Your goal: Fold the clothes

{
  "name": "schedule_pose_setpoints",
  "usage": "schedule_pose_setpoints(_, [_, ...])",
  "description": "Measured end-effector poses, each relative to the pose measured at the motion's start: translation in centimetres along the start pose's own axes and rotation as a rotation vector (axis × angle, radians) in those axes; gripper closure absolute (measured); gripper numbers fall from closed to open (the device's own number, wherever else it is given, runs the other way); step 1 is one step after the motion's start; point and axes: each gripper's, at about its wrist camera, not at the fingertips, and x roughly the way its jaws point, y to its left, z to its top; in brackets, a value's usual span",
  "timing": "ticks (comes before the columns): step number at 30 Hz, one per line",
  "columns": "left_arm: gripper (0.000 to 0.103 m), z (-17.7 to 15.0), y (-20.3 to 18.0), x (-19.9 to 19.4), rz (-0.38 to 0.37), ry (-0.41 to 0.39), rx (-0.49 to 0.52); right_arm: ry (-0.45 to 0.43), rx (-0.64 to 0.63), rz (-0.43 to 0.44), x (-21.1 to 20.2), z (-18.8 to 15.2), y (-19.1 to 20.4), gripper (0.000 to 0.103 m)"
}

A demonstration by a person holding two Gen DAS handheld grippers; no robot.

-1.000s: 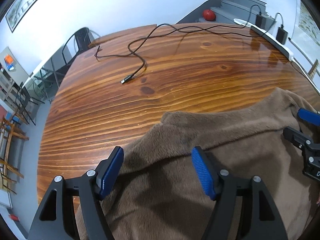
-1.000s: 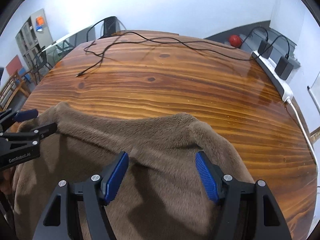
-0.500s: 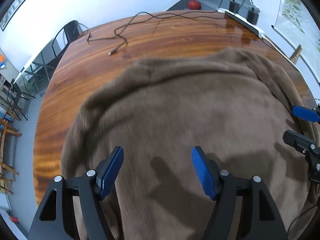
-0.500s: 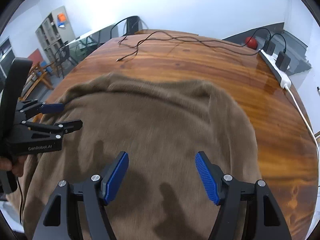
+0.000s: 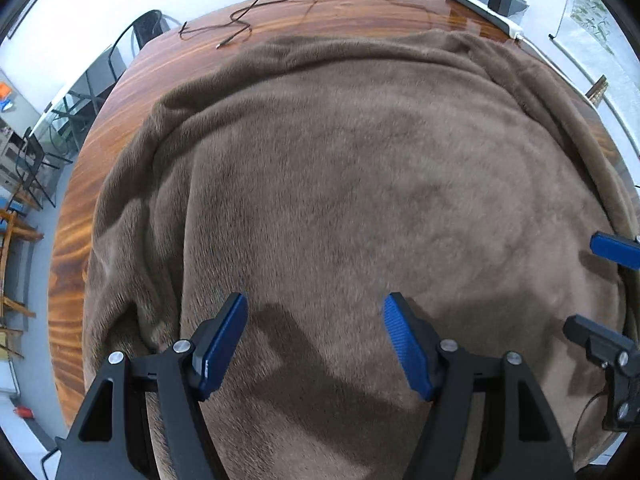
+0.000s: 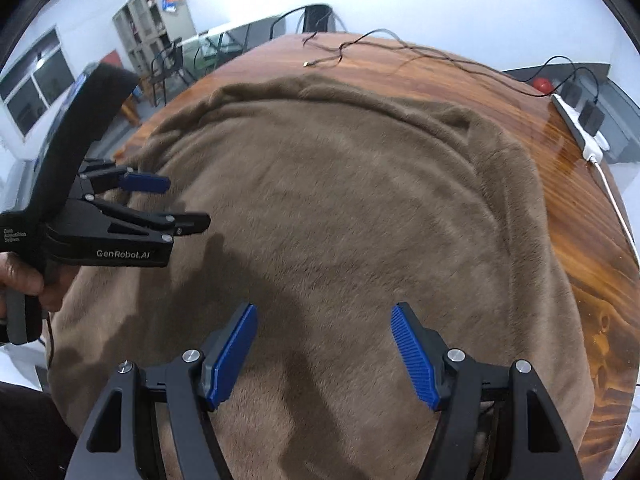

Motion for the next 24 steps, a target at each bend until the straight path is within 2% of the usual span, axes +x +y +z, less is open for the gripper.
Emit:
schedule_pose_setpoints(8, [0.025,-1.0,-0.1,0.6,0.033,-0.001,-0.05,0.069,0.033,-0.004,1.2,-2.5,-0.8,0.032])
schedule_pose_setpoints(13, [0.025,-1.1,-1.2,-0.6,0.045,-0.02,-0.037,0.012,0.104,0.02,-1.0,-5.0,-2.3,0.032])
schedule_pose_setpoints(18, [0.025,-1.2,-4.4,-3.7,0.009,-0.082,0.032,-0.098,0.193,-0.029,-7.1,-9.3,-4.8,0.032])
schedule_pose_setpoints(24, [0.025,-1.5,-9.0,-6.1,-0.08,-0.112,0.14,-0.132,0.312,-0.138,-15.5,-18.8,-8.3,0.032])
